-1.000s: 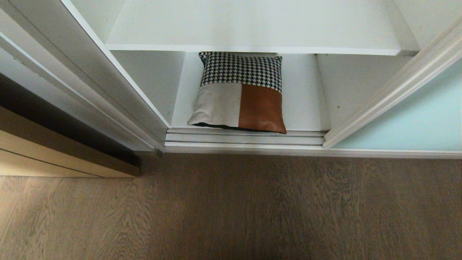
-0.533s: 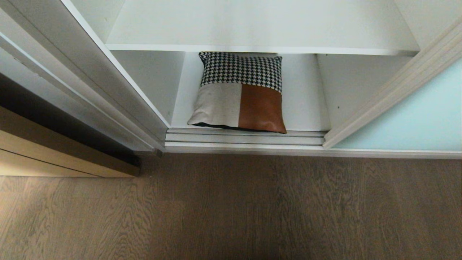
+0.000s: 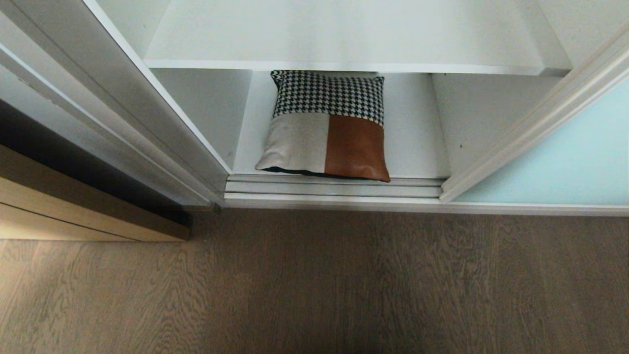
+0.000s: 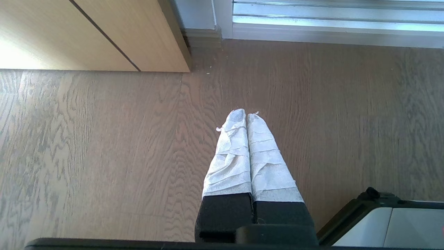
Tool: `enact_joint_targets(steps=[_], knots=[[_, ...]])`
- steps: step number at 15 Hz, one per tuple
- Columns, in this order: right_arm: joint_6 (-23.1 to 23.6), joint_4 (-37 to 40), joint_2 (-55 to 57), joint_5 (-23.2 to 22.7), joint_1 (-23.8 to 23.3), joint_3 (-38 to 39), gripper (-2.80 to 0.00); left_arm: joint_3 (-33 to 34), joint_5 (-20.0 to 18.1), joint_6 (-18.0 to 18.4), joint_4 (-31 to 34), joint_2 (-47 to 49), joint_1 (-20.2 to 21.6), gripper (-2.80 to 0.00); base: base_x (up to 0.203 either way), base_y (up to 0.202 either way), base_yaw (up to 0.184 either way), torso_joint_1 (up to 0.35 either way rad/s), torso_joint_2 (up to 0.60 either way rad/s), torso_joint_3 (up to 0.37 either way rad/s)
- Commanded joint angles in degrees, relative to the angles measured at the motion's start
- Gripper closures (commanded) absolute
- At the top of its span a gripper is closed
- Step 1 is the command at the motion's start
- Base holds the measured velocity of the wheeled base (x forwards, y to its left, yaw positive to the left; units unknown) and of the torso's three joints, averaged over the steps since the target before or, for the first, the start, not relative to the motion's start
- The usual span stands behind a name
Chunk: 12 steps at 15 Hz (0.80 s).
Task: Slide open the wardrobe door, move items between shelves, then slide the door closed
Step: Close the door
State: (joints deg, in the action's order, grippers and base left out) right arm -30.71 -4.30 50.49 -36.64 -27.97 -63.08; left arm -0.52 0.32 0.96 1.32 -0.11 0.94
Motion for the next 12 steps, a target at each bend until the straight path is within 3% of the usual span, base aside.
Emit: enact_joint_targets(steps=[1,7,12], knots=[[-0.2,-1.8,3.8,-1.7,-3.7,0.8,0.00,0.0,0.0,0.0,0.0,0.2,0.0,0.00,0.000,0.000,0.000,0.000,0.00,0.000],[-1.0,-2.3,7.9,-7.8,-7.7,-0.2,0.00,0.0,0.0,0.0,0.0,0.2,0.0,0.00,0.000,0.000,0.000,0.000,0.00,0.000],[-8.4,-10.2,13.1,-9.2,-8.8,-0.2,0.00,0.0,0.0,0.0,0.0,0.2,0.0,0.00,0.000,0.000,0.000,0.000,0.00,0.000]])
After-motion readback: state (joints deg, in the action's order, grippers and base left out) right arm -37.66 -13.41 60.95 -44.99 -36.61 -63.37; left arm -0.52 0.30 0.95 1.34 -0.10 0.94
